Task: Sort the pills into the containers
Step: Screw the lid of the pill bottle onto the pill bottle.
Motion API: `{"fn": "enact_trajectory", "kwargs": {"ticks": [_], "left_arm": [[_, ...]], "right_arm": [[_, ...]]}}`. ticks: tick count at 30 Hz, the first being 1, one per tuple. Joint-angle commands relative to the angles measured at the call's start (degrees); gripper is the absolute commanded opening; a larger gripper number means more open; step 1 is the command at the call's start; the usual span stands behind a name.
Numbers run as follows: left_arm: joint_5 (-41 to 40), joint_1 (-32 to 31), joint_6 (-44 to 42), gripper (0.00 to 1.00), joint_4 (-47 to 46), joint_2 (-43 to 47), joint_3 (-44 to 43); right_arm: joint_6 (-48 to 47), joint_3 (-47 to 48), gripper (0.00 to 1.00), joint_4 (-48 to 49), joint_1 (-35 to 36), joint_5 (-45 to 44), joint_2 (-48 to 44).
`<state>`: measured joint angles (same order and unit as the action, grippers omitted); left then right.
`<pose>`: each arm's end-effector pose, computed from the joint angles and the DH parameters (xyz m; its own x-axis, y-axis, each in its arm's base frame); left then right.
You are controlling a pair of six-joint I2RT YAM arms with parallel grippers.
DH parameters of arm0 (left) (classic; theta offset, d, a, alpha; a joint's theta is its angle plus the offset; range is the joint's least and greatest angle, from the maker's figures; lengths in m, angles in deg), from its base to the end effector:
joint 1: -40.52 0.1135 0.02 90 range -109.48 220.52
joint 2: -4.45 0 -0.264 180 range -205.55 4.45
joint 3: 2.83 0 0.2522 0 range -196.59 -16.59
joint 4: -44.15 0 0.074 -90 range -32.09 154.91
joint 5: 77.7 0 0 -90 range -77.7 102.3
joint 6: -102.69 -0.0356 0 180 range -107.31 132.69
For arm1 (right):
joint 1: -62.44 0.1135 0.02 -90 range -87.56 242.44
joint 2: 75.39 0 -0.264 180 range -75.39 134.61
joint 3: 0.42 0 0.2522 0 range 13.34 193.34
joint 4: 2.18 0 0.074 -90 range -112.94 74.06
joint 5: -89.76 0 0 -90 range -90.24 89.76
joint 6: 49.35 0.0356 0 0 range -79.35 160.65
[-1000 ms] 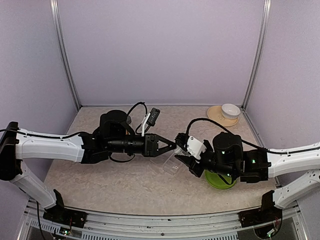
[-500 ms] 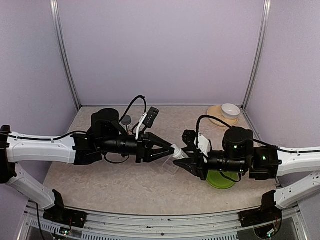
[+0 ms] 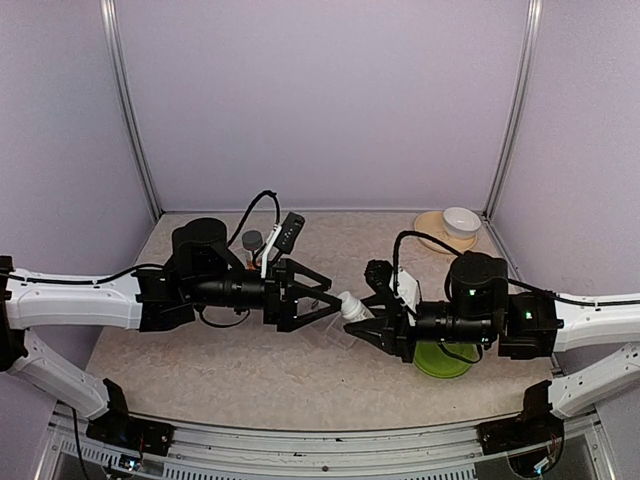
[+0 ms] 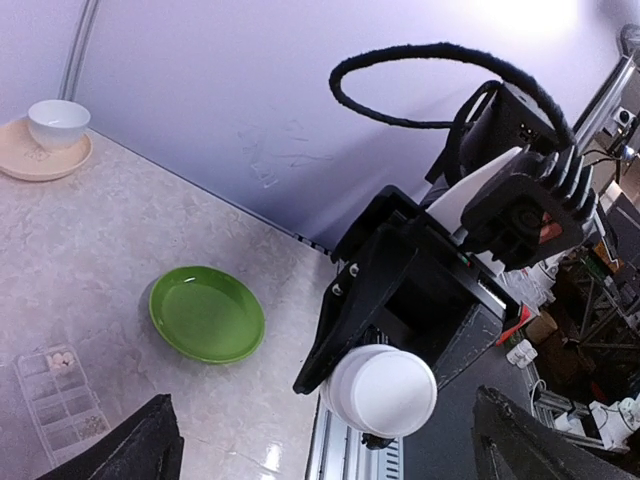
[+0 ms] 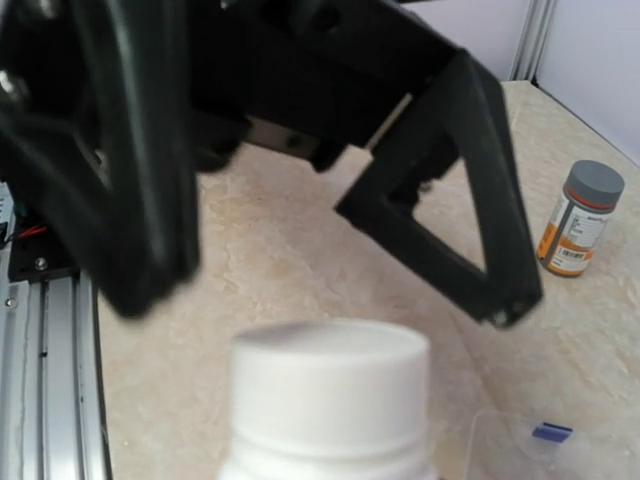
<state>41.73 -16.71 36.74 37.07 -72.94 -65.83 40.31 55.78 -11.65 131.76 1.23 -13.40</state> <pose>0.1535 -0.2708 0.2951 -0.4689 0.0726 -0.8803 0.8816 0.0999 -0.4613 0.0884 0.2367 0.2923 -0.0873 -0.2482 -0.9648 -0.9445 0.3284 0.0010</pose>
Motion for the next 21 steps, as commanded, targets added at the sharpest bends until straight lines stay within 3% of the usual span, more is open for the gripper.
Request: {"fn": "enact_trajectory", "kwargs": {"ticks": [1, 9, 21], "left_arm": [[-4.9, 0.3, 2.4, 0.99, -0.7, 3.7, 1.4], [-15.3, -2.1, 7.1, 0.99, 0.1, 4.0, -0.4], [-14.0, -4.7, 9.4, 0.99, -5.8, 2.5, 0.1]], "right_arm": [[1.2, 2.1, 0.17, 2.0, -0.7, -1.7, 0.3], [4.2, 4.4, 0.16, 2.8, -1.1, -6.9, 3.9], [6.6, 5.4, 0.16, 4.2, -2.7, -7.8, 6.4]]}}
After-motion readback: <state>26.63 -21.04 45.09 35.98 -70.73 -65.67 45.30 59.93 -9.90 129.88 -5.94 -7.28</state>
